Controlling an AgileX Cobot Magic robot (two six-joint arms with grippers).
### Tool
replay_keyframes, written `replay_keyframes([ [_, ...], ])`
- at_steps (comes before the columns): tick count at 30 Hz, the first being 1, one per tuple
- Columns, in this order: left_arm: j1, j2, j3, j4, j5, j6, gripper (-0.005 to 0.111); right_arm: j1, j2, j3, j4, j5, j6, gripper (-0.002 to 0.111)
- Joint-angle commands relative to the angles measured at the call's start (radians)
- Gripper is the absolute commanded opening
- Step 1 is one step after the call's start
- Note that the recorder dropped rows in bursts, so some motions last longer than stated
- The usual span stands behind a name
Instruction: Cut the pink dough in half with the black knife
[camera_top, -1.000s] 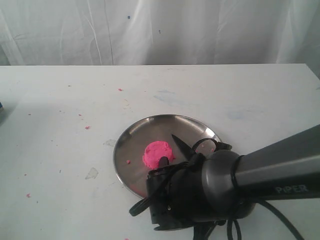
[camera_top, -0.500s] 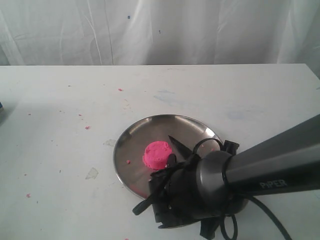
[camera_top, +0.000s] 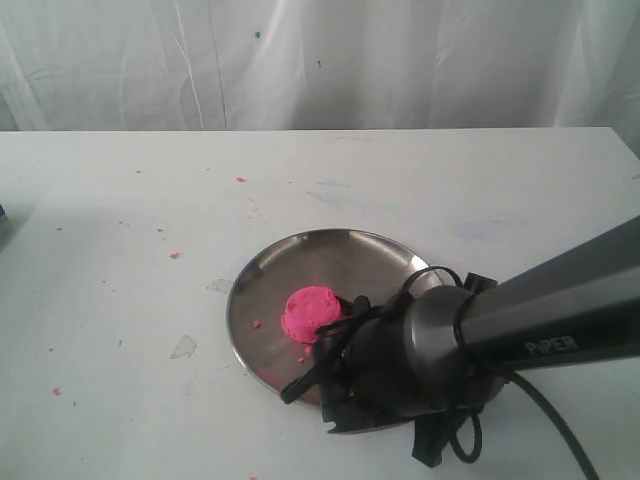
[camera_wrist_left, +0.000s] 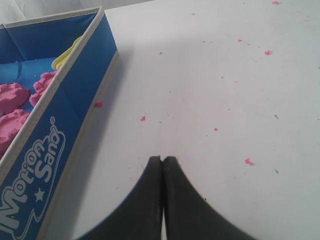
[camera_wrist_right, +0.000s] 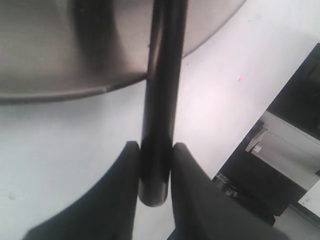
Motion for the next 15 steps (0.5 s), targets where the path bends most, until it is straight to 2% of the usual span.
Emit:
replay_keyframes([
  [1, -0.004, -0.004, -0.006, 0.000, -0.003, 0.000, 0.000, -0.058, 0.001, 0.004, -0.023, 0.015, 0.003, 0.000],
  [8, -0.004, -0.004, -0.006, 0.000, -0.003, 0.000, 0.000, -0.157, -0.095, 0.004, 0.045, -0.141, 0.003, 0.000],
  [11, -0.004, -0.004, -0.006, 0.000, -0.003, 0.000, 0.000, -0.209, -0.215, 0.004, 0.133, -0.241, -0.072, 0.000],
  [15, -0.004, -0.004, -0.006, 0.000, -0.003, 0.000, 0.000, -0.359, -0.356, 0.004, 0.507, -0.410, -0.356, 0.000],
])
